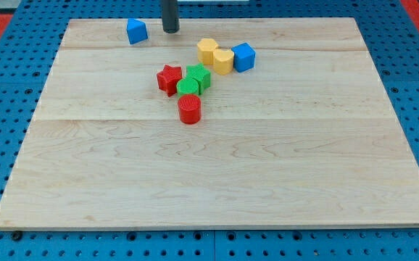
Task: Move the arm away from the blue triangle
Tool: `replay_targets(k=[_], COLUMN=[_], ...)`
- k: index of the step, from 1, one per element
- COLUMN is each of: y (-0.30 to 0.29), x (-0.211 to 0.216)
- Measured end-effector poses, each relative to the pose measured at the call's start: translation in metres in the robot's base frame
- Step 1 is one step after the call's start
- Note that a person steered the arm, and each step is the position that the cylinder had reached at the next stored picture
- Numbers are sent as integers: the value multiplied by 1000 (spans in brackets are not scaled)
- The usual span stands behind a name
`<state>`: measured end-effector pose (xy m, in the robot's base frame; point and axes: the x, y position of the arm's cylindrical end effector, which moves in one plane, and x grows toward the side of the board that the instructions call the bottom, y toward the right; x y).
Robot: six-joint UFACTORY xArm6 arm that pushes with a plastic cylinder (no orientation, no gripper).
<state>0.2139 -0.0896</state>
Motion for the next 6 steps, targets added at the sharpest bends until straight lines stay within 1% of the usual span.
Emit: replay_targets(k=[2,3,6], y=[-98,-106,-104], x=[3,3,3])
